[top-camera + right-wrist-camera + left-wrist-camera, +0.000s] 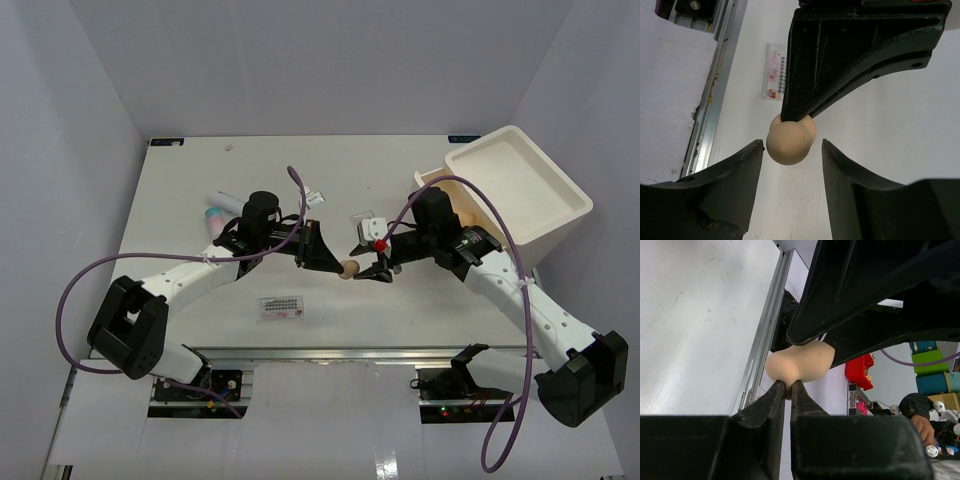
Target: Organize the makeup
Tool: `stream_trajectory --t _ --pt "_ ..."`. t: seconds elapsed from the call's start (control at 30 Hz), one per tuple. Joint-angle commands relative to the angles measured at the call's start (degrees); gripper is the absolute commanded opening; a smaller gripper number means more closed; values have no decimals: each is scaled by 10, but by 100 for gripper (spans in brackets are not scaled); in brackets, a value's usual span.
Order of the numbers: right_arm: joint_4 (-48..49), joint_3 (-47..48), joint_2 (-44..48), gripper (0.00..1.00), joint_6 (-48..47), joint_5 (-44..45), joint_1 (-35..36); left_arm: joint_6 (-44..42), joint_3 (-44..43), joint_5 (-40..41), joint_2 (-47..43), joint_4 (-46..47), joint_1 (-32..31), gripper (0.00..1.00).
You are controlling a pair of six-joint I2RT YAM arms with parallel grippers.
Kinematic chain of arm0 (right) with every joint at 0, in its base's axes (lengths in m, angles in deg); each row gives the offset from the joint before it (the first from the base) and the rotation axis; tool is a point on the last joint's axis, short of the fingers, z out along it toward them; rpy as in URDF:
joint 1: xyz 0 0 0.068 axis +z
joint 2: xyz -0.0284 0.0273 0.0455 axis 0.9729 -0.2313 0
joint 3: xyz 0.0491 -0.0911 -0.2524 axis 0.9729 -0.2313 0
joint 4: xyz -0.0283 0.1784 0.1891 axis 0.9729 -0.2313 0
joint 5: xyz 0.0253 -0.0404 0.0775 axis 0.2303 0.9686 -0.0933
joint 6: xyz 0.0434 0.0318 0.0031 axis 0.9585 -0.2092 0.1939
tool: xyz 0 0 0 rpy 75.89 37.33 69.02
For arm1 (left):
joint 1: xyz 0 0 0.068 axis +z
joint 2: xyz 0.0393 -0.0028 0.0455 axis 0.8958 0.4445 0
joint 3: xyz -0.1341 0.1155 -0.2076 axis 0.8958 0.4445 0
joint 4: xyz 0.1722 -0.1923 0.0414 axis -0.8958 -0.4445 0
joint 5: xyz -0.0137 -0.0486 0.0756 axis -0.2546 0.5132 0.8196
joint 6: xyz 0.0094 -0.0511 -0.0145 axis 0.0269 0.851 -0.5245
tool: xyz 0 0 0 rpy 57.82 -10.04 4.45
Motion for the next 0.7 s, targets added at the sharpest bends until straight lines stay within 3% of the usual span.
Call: stream_trajectory --t 0.0,0.2,0.3,0.43,0.57,0.67 --pt "22 24 -8 51 13 -4 7 -11 -30 -11 1 19 -3 0" --pt "22 24 -9 29 13 8 8 -10 -36 -10 5 19 -3 0" --pt "22 24 -5 9 12 21 8 -8 -36 -5 4 15 -3 17" --pt "21 22 4 8 12 35 8 -12 -38 0 -2 11 -3 56" --pt "11 27 18 8 7 58 7 -27 -60 5 -5 -18 -3 75" --pt "-5 33 31 8 3 73 3 -53 -82 17 -6 -57 1 81"
